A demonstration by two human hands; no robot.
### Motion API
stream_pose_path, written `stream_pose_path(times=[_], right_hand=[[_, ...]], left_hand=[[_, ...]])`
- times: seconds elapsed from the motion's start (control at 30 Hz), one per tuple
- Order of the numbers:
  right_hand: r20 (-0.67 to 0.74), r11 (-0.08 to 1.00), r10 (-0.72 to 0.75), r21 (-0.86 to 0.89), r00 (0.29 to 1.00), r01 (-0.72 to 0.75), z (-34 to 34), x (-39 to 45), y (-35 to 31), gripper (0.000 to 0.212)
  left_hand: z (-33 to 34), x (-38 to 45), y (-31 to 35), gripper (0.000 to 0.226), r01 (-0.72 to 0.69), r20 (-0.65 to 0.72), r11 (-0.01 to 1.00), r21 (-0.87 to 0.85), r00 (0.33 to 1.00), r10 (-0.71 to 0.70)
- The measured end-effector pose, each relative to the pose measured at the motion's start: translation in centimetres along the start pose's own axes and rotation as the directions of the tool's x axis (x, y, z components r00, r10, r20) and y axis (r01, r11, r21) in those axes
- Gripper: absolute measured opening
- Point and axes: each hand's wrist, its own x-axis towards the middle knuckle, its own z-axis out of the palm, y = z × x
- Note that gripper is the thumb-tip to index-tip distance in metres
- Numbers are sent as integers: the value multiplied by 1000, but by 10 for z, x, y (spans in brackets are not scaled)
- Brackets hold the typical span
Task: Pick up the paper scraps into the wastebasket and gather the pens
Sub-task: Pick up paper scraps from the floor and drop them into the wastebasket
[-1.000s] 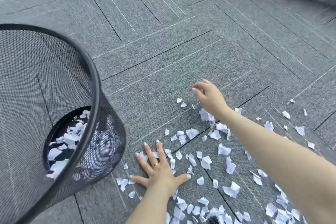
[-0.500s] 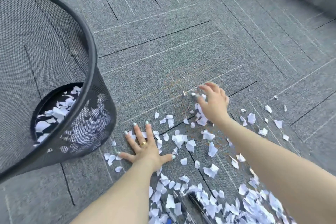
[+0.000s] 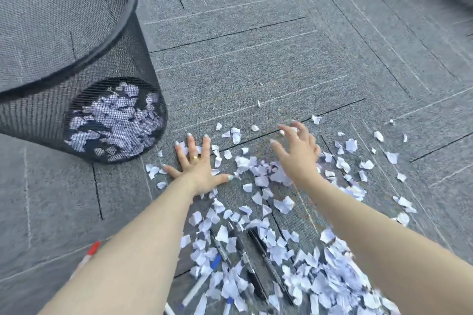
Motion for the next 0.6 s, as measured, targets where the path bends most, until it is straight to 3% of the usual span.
stream_pose_path(times=[0.1,0.2,0.27,0.33,0.43,0.6], right_hand=[[145,999,32,-26,989,-28,13,4,7,59],[187,986,-162,-16,969,168,37,-35,-3,66],[196,947,-299,-57,934,315,50,-67,-7,71],[134,909,-387,-109,912,402,59,-90,-3,62],[-39,889,-446,-139,894,437,68,-97,4,35],[-47,842,-521,-190,852,504,69,-78,0,22]], left_hand=[[13,-16,-7,88,-84,-42,996,-6,996,84],[34,-46,-12,77,-181,-43,983,-18,983,180],[53,-65,-14,78,-228,-45,969,96,971,233],[70,-74,-16,79,-216,-66,947,239,969,238],[79,-71,-11,74,-148,-148,938,313,968,202],[74,-62,6,48,-186,-269,937,297,925,269]])
